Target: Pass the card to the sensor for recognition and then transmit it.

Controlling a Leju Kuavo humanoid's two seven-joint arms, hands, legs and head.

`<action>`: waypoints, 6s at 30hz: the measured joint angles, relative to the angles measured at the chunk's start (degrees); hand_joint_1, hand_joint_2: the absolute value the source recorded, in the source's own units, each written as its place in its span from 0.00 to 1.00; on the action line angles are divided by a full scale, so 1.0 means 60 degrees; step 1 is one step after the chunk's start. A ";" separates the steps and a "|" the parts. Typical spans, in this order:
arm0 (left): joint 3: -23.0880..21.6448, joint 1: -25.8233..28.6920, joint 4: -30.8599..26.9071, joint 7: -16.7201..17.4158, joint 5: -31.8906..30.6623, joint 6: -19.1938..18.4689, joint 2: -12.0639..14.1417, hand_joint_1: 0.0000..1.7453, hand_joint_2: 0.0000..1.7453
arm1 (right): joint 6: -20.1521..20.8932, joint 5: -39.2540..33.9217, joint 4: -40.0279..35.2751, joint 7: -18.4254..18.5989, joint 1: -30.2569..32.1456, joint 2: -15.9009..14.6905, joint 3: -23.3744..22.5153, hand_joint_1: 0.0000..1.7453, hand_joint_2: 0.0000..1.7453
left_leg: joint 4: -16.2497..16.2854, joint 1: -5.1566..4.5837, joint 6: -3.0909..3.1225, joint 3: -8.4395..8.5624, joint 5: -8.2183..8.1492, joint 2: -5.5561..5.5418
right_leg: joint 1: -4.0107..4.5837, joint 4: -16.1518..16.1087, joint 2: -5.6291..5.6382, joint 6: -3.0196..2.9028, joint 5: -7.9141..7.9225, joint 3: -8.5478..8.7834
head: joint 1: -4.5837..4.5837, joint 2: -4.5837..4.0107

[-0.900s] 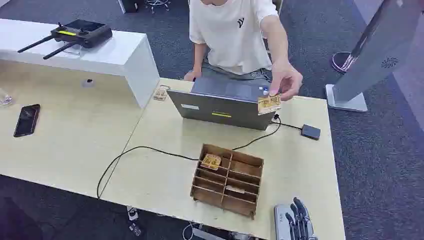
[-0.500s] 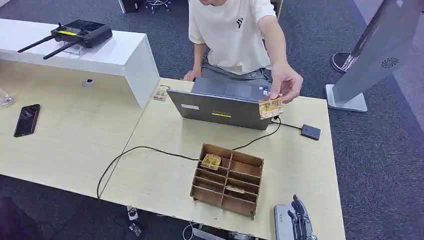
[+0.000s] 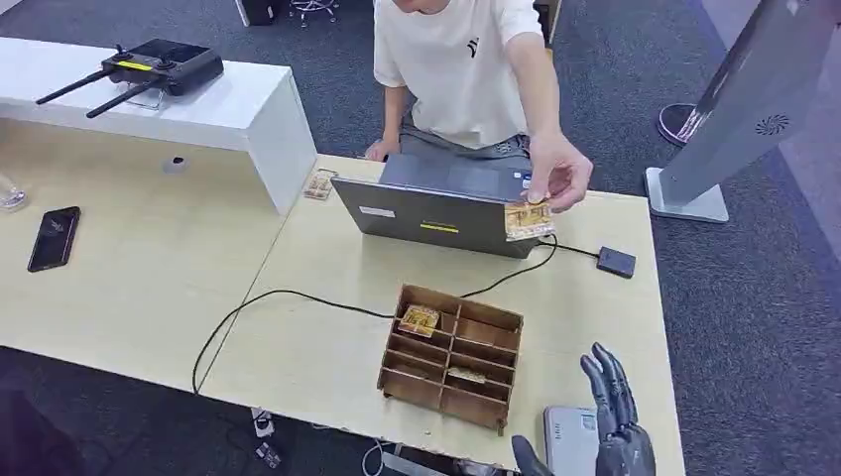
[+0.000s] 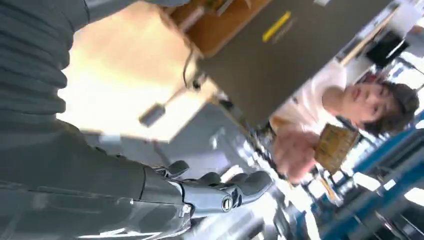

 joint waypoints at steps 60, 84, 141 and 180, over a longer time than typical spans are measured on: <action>-0.1198 -0.0498 -0.0015 0.0350 -0.0681 -0.0812 0.0076 0.00 0.00 | 0.1741 0.5863 0.2226 0.2931 -0.4044 0.1315 -0.0626 1.00 1.00 | 0.0002 0.0001 -0.0012 0.0007 0.0015 -0.0005 | 0.0000 0.0004 0.0000 -0.0002 0.0005 0.0007 | 0.0000 0.0000; -0.1024 -0.0250 -0.0015 0.0911 -0.0347 -0.0004 -0.0189 0.00 0.00 | 0.0539 0.0789 0.0897 0.0328 -0.2169 0.2633 -0.2309 1.00 1.00 | 0.0002 -0.0001 -0.0009 0.0005 0.0008 -0.0005 | -0.0002 0.0000 -0.0001 0.0002 0.0001 0.0006 | 0.0000 0.0000; 0.0616 0.0235 -0.0015 0.0000 0.0638 0.0452 0.0062 0.00 0.00 | 0.1024 -0.3520 0.0084 0.4455 0.0512 -0.1242 0.0791 1.00 1.00 | 0.0001 -0.0001 0.0001 0.0010 -0.0029 0.0002 | 0.0000 -0.0004 -0.0006 -0.0002 -0.0023 0.0013 | 0.0004 0.0000; 0.0616 0.0234 -0.0015 0.0098 0.0550 0.0394 0.0062 0.00 0.00 | 0.2849 -0.3182 0.0681 0.4065 0.0705 -0.0452 -0.1457 1.00 1.00 | 0.0001 -0.0001 0.0001 0.0011 -0.0029 0.0003 | 0.0000 -0.0003 -0.0005 -0.0002 -0.0023 0.0013 | 0.0004 0.0000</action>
